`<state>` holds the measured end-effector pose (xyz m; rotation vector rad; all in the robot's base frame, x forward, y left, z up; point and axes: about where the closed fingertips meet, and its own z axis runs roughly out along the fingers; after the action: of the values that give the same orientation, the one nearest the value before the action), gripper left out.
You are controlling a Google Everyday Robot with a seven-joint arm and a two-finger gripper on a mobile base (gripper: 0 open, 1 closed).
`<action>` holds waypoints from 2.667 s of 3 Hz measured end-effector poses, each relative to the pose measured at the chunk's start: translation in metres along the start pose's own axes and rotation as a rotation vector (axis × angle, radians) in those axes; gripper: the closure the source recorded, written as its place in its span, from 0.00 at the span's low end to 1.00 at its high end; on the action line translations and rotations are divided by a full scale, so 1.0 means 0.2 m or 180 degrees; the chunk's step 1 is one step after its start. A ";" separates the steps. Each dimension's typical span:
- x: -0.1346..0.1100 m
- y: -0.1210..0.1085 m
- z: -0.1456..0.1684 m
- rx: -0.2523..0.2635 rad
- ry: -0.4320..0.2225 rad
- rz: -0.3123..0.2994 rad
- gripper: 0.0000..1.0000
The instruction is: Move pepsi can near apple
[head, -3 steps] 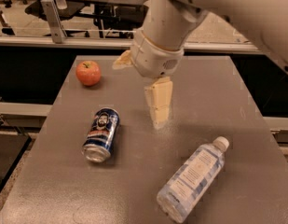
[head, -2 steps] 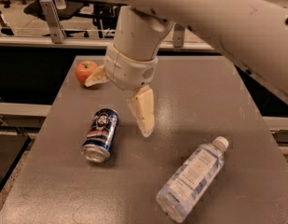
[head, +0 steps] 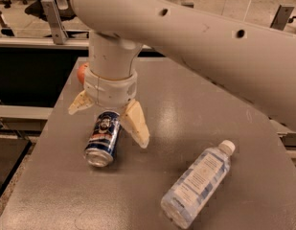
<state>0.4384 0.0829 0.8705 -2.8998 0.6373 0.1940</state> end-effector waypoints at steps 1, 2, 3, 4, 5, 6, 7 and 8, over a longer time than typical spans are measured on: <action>0.01 0.00 0.07 -0.0151 0.0053 -0.0170 0.00; 0.03 -0.01 0.11 -0.0197 0.0098 -0.0191 0.13; 0.08 -0.01 0.13 -0.0176 0.0144 -0.0117 0.36; 0.14 -0.02 0.12 -0.0146 0.0204 0.0017 0.59; 0.31 -0.07 0.08 -0.0086 0.0386 0.0402 0.91; 0.50 -0.12 0.00 0.0012 0.0548 0.0923 1.00; 0.72 -0.15 -0.07 0.0112 0.0548 0.1551 1.00; 0.83 -0.17 -0.10 0.0182 0.0511 0.1878 1.00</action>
Offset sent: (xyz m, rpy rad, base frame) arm 0.0085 -0.0015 -0.0312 -0.0967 -0.0094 0.0604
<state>0.6044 0.0431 0.8680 -2.6065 1.4854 0.0098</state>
